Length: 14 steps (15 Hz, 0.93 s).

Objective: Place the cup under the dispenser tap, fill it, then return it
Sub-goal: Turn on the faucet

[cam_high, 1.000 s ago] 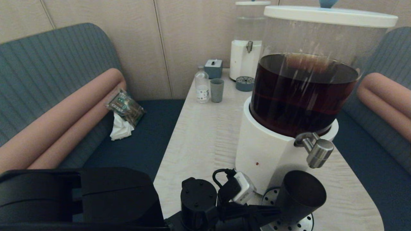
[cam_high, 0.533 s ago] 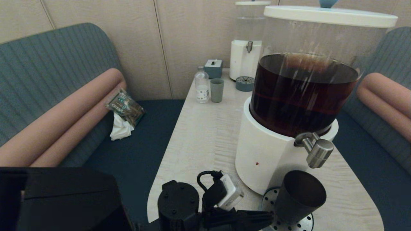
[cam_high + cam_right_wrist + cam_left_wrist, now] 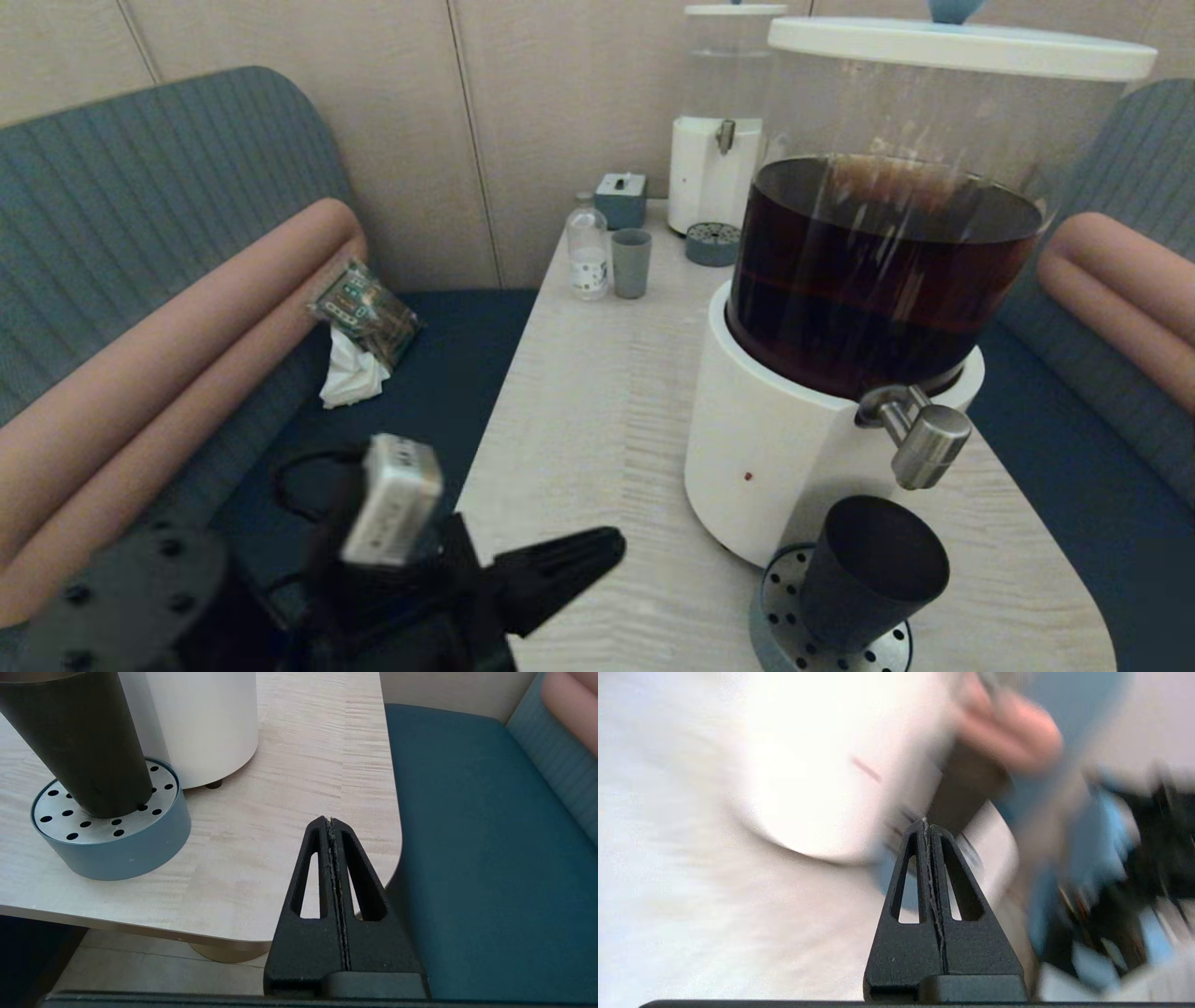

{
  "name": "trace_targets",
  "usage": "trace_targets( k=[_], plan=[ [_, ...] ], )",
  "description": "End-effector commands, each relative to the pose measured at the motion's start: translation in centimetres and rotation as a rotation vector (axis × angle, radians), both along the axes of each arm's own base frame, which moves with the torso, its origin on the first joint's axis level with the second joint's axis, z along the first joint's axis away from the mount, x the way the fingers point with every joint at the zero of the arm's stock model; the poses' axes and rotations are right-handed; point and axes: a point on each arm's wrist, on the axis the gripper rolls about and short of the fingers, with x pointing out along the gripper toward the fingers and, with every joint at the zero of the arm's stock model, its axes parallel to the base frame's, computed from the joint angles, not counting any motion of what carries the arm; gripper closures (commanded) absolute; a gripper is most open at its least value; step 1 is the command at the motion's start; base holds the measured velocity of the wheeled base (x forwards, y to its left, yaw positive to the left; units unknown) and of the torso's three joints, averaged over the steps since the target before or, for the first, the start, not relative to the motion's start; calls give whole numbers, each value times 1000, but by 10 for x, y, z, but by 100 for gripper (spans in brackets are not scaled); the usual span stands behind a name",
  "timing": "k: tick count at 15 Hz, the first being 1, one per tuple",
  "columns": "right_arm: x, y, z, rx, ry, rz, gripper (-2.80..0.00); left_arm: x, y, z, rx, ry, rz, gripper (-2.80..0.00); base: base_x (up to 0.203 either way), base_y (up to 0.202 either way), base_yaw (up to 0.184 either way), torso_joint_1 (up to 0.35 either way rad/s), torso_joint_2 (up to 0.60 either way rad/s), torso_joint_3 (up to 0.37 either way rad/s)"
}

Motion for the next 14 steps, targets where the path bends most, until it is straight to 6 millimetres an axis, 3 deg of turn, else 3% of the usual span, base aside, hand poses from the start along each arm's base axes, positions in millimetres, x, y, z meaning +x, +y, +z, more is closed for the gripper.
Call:
trace_targets(
  k=[1, 3, 5, 11, 14],
  plan=[
    [0, 0, -2, 5, 2, 1, 0, -11, 41, 31, -125, -103, 139, 0, 0, 0, 0, 0, 0, 0],
    [0, 0, -1, 11, 1, 1, 0, -8, 74, 41, -170, -148, 321, 0, 0, 0, 0, 0, 0, 0],
    [0, 0, -2, 12, 1, 1, 0, -19, 103, 52, -221, -223, 467, 0, 0, 0, 0, 0, 0, 0],
    [0, 0, -2, 29, 0, 1, 0, -69, 137, 70, -401, -389, 721, 0, 0, 0, 0, 0, 0, 0],
    [0, 0, -1, 30, 0, 1, 0, -118, 148, 73, -508, -550, 752, 0, 0, 0, 0, 0, 0, 0]
  ],
)
